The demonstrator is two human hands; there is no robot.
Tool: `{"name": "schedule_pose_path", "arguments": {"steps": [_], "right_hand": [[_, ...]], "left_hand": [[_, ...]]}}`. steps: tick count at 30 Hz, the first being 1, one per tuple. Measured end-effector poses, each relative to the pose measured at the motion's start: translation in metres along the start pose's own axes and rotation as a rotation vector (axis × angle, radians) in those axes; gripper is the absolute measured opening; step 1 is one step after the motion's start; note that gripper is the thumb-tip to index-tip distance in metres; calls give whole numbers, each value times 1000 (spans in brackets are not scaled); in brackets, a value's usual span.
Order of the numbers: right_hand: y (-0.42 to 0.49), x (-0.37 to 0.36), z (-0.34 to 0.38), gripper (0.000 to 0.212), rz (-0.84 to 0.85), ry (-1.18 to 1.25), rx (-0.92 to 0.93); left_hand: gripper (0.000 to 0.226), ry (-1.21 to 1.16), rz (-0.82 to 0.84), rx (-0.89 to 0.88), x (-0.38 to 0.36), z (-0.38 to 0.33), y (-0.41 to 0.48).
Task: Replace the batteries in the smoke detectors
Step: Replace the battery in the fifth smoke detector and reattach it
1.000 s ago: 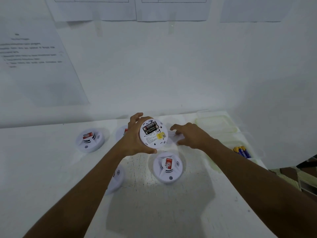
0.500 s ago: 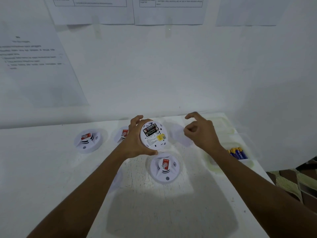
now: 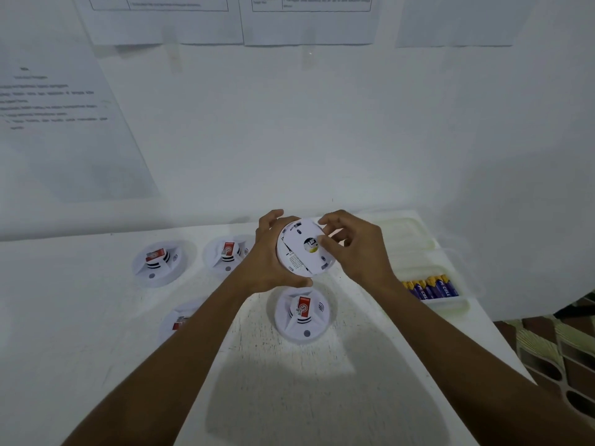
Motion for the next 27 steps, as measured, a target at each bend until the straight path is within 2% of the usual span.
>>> {"name": "schedule_pose_path", "arguments": {"steps": [5, 7, 11, 14, 17, 19, 21, 27], "right_hand": [[-7, -9, 1, 21, -16, -221, 191], [-10, -12, 3, 22, -7, -298, 208], [-13, -16, 8, 40, 1, -421, 197], [-13, -16, 13, 56, 82, -441, 175], [-11, -15, 19, 59, 136, -463, 167], [-11, -15, 22, 57, 121, -444, 164], [-12, -14, 25, 56, 89, -419, 152], [-14, -14, 28, 50, 51, -301, 40]], "left_hand": [[100, -70, -15, -20, -3, -5, 0], [98, -89, -28, -21, -4, -5, 1], [104, -135, -34, -15, -3, -4, 0], [110, -115, -5, 1, -1, -2, -3], [120, -135, -14, -4, -2, -1, -6], [112, -182, -37, -16, 0, -8, -8], [94, -213, -48, -24, 2, -15, -9], [93, -179, -2, 2, 7, -20, -16]]}}
Point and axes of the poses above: each hand's wrist, its own y-axis towards the middle knuckle, its own x-axis out of the back of the hand, z = x × y, the point moved 4 cm from there along y, towards the middle knuckle, and after that the axes turned 1 degree about y, right-handed, at the moved point
